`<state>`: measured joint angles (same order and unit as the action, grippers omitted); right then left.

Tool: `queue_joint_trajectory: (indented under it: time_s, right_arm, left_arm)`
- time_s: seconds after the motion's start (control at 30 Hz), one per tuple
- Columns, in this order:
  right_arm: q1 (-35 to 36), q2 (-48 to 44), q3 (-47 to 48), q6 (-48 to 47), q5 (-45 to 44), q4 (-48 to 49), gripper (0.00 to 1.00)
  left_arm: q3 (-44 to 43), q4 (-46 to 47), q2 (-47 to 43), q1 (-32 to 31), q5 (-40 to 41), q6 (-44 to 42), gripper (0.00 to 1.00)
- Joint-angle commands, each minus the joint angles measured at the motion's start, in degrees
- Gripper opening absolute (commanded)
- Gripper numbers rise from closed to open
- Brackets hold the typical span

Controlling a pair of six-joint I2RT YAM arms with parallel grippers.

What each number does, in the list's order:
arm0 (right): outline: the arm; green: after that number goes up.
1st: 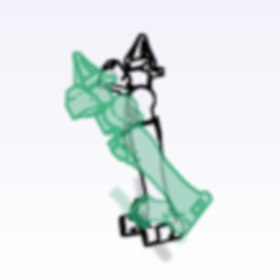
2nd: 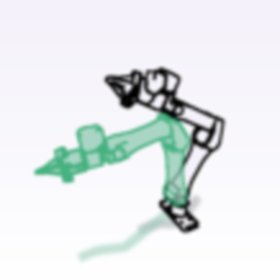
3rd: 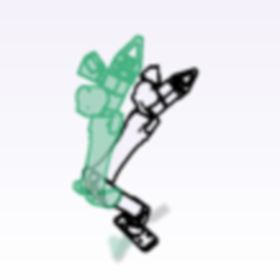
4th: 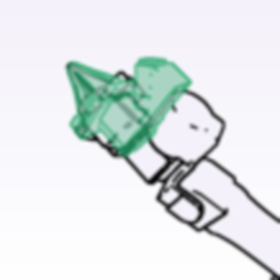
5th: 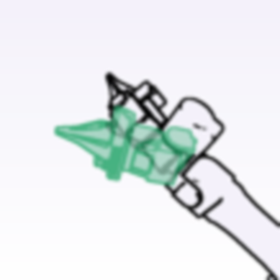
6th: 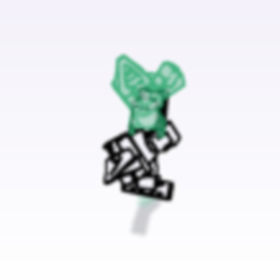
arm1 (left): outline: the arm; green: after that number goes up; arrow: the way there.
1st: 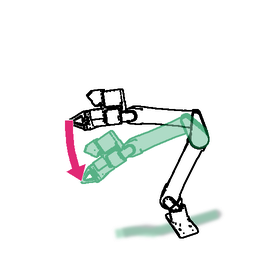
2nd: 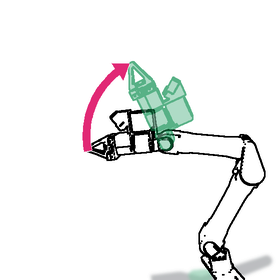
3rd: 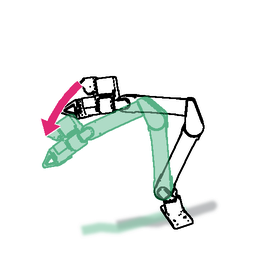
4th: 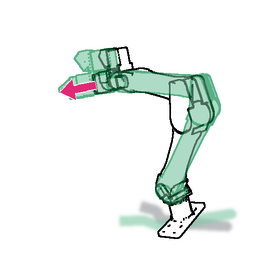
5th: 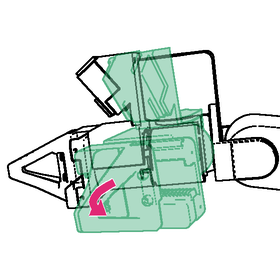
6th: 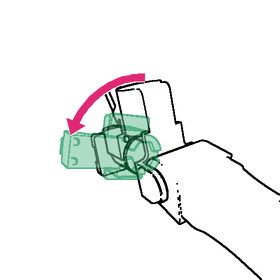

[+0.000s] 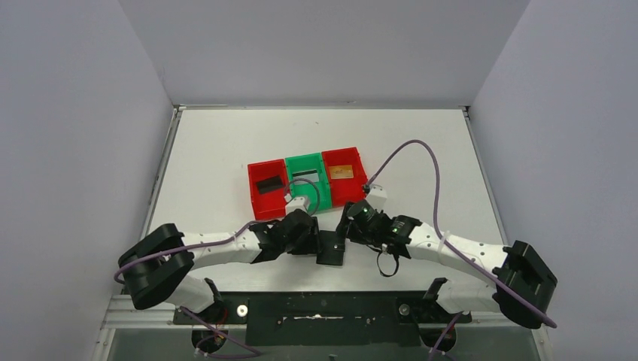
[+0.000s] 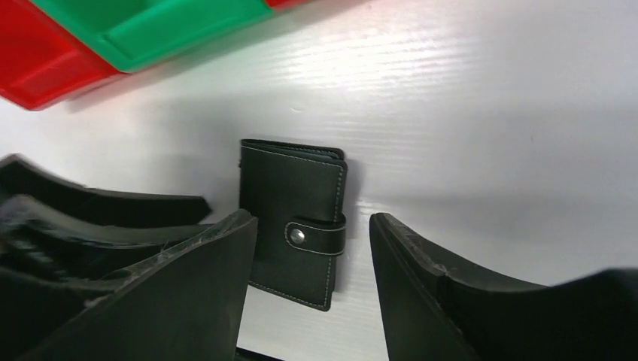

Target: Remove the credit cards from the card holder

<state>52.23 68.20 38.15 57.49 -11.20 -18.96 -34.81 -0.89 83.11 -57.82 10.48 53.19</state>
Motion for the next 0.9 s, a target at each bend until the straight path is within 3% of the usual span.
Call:
queue_joint_trajectory:
  time_s: [0.0, 0.07, 0.13, 0.2, 0.37, 0.5, 0.67, 0.87]
  right_arm:
    - [2.77, 4.21, 5.99, 7.75, -6.22, -12.24, 0.57]
    - [3.62, 5.88, 8.69, 12.31, -5.58, -14.97, 0.57]
    - [4.18, 6.93, 10.70, 17.86, -4.76, -17.56, 0.57]
    - [4.70, 6.41, 11.26, 20.94, -3.67, -16.91, 0.56]
    - [5.35, 4.23, 7.69, 25.61, -6.95, -10.53, 0.58]
    - [1.30, 5.34, 10.37, 22.74, -2.46, -13.38, 0.58]
    - [-0.21, 6.72, 10.79, 22.66, 3.84, -12.38, 0.53]
    - [-0.04, 8.79, 10.30, 24.43, 9.05, -11.00, 0.50]
  left_arm:
    - [-4.97, -9.15, -6.98, 4.25, 1.06, -0.93, 0.58]
    - [-5.33, -11.42, -10.77, 7.50, -0.75, -1.48, 0.64]
    - [-5.21, -12.61, -14.81, 8.89, -1.06, -1.20, 0.88]
    - [-5.06, -11.33, -18.76, 9.93, -2.11, -2.78, 0.93]
    - [-0.68, -4.67, -21.22, 10.80, -3.57, -8.77, 0.94]
    - [-2.02, -4.66, -19.88, 12.01, -7.79, -6.31, 0.89]
    - [-1.97, -6.66, -19.54, 12.24, -5.81, -1.17, 0.83]
    - [-2.63, -6.60, -16.32, 12.31, -7.40, -0.80, 0.77]
